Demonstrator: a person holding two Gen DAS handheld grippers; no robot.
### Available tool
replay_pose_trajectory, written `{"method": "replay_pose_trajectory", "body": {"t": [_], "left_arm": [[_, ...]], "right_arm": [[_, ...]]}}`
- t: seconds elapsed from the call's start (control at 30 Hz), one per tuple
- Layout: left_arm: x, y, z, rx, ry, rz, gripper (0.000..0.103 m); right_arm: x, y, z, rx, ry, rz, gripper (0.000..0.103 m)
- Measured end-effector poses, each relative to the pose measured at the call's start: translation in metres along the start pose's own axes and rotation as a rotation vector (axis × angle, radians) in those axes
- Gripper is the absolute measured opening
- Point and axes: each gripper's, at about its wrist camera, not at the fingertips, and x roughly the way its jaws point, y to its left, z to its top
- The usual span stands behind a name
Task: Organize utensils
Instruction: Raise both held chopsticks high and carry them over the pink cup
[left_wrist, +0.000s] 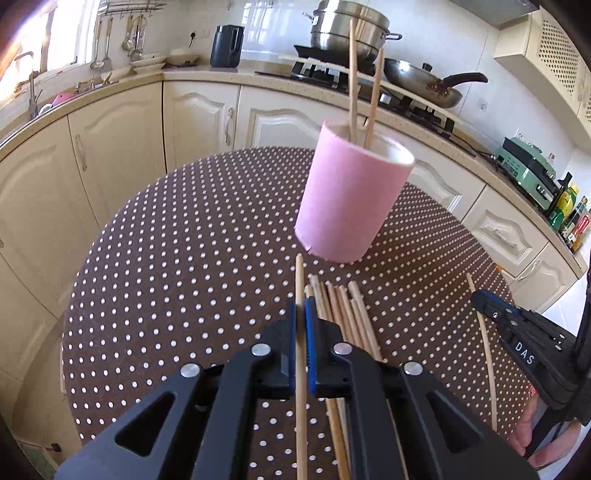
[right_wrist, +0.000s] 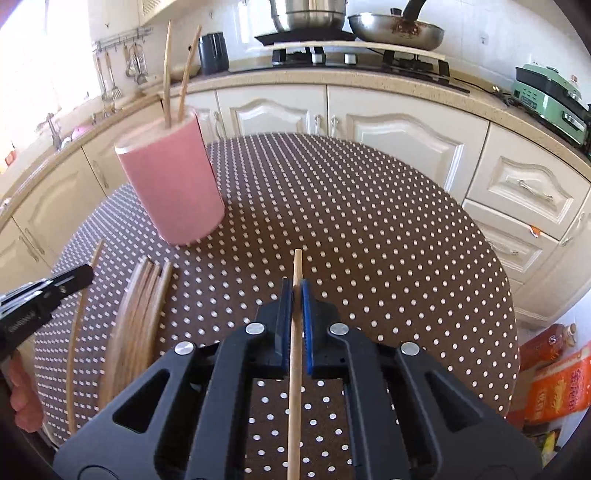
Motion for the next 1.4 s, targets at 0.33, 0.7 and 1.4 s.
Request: {"method": "replay_pose_trajectory", "body": {"t": [0.33, 0.7, 1.4], "left_arm": [[-0.02, -0.013, 0.017, 0.021, -0.068, -0.033, 0.005], [-0.048, -0.023, 0.026, 0.045, -0.166, -0.029, 0.005], [-0.1, -0.049, 0.07, 0.094, -0.423, -0.022, 0.005]], "right_arm": [[-0.05, -0.002, 0.026, 0.042, -0.163, 0.009, 0.006], [-0.091, -0.008, 0.037, 0.065, -0.296, 0.035, 0.006], [-0.125, 0.017, 0.077, 0.005, -0.432, 0.081, 0.006]]}}
